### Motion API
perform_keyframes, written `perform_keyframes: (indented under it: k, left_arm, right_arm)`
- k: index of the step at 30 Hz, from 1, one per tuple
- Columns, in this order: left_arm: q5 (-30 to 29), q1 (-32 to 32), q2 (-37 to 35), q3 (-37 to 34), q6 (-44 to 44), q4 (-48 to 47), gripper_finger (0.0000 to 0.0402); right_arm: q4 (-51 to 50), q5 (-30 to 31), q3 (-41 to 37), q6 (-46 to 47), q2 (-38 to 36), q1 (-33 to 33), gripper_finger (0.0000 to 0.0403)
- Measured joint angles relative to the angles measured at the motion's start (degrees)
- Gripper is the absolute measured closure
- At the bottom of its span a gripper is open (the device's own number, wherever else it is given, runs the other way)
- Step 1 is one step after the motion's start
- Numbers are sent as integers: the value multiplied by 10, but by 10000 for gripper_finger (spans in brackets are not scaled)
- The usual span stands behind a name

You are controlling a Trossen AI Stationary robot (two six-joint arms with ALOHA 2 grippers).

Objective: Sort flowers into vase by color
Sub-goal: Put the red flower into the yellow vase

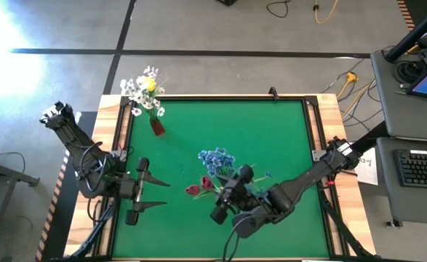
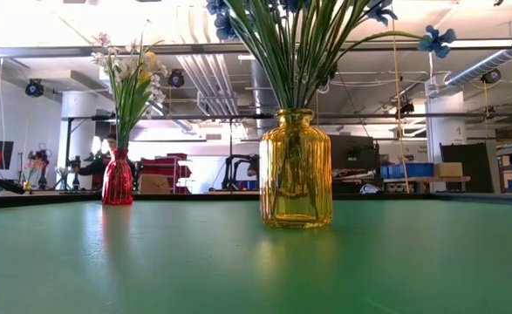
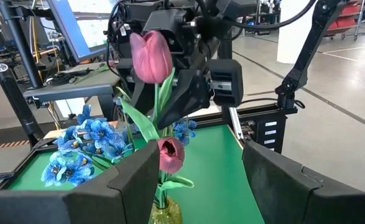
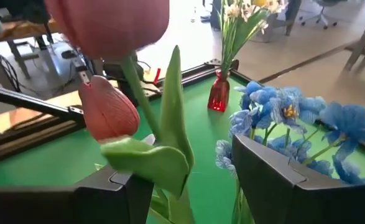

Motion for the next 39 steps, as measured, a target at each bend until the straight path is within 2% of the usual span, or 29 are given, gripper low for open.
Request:
perform_keyframes:
  k: [7, 14, 19, 23, 28, 35, 39]
  left_arm:
    - [0, 0, 0, 0, 0, -2, 187]
    - [0, 0, 0, 0, 0, -4, 187]
    - [0, 0, 0, 0, 0, -8, 187]
    - [-1, 0, 0, 0, 0, -7, 187]
    - [-1, 0, 0, 0, 0, -8, 187]
    - [-1, 0, 0, 0, 0, -11, 187]
    - [-1, 0, 0, 0, 0, -11, 187]
  right_arm:
    - [0, 0, -2, -44, 5, -7, 224]
    - [-4, -4, -2, -44, 2, -13, 305]
    - [-21, -61, -2, -41, 1, -14, 363]
    - [-22, -78, -3, -40, 2, -14, 385]
    - [-27, -77, -3, -39, 2, -14, 369]
    - [-34, -77, -2, -39, 1, -14, 299]
    - [-96, -80, 29, -24, -3, -14, 261]
